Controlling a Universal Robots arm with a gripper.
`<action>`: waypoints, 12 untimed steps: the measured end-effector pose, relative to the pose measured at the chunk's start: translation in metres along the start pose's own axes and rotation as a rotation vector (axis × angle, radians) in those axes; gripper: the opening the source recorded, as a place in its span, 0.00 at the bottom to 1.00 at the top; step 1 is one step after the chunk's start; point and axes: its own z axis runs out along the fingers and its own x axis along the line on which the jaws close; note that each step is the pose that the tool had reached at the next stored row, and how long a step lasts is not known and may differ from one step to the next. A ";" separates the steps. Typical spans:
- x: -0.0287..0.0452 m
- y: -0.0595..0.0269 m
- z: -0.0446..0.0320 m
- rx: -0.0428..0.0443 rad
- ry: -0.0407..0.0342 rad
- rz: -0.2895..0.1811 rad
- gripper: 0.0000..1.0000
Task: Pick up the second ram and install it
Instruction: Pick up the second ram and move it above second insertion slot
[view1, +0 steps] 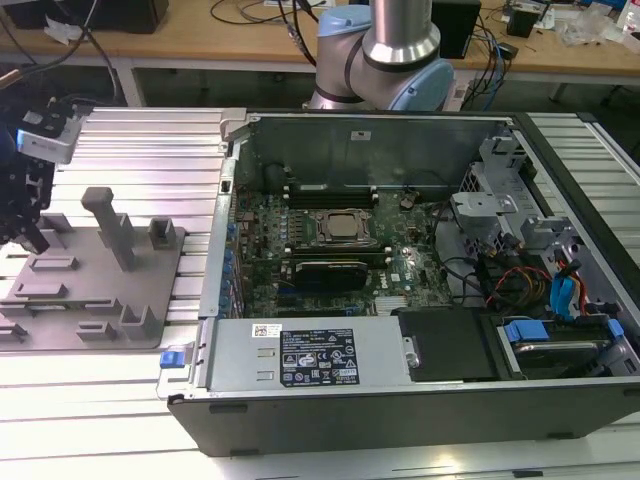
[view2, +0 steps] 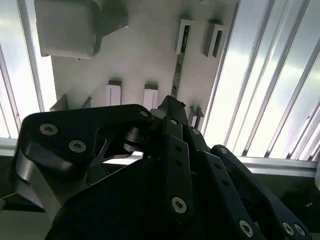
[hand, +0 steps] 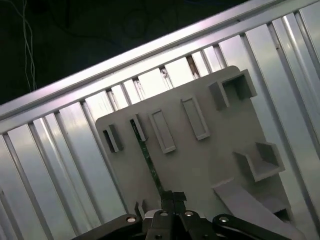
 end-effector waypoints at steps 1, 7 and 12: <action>0.0000 0.0000 0.0002 0.0006 0.0001 -0.024 0.08; -0.0001 0.0001 0.0031 0.0061 -0.0022 -0.249 0.08; 0.0002 0.0007 0.0050 0.0076 -0.0044 -0.301 0.08</action>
